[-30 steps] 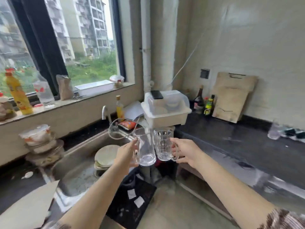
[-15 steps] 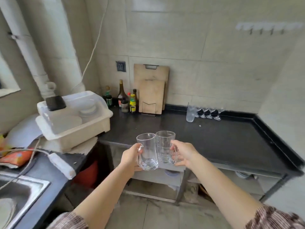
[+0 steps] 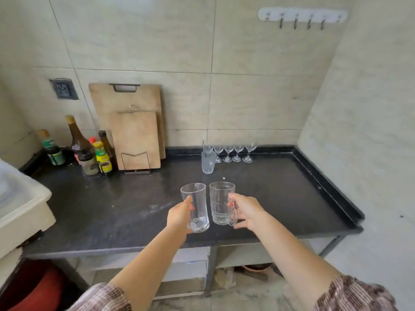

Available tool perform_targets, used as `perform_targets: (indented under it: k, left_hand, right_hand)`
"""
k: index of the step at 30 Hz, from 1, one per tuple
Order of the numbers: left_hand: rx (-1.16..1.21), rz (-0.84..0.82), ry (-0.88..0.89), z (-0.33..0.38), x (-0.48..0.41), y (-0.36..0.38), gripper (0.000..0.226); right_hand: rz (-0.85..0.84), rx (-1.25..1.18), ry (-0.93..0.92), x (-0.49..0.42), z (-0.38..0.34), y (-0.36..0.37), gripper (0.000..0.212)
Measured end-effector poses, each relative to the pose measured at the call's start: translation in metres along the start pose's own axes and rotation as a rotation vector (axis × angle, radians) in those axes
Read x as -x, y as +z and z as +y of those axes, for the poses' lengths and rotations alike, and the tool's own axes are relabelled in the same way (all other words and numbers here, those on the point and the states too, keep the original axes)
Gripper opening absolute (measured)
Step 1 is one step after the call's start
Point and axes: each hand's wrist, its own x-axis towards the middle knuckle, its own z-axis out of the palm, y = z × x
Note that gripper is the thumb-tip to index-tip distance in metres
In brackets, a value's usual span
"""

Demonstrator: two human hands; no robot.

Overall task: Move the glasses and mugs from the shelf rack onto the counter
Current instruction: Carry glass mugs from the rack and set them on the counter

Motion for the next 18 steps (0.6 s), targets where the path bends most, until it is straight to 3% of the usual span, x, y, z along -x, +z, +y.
perform_targets:
  k: [6, 18]
  left_hand:
    - [0.001, -0.029, -0.031, 0.019, -0.072, 0.087, 0.028]
    - [-0.033, 0.073, -0.054, 0.053, -0.207, 0.245, 0.025]
  right_hand:
    - [0.027, 0.003, 0.038, -0.103, -0.042, -0.051, 0.029]
    - [-0.059, 0.001, 0.201, -0.298, -0.114, -0.124, 0.020]
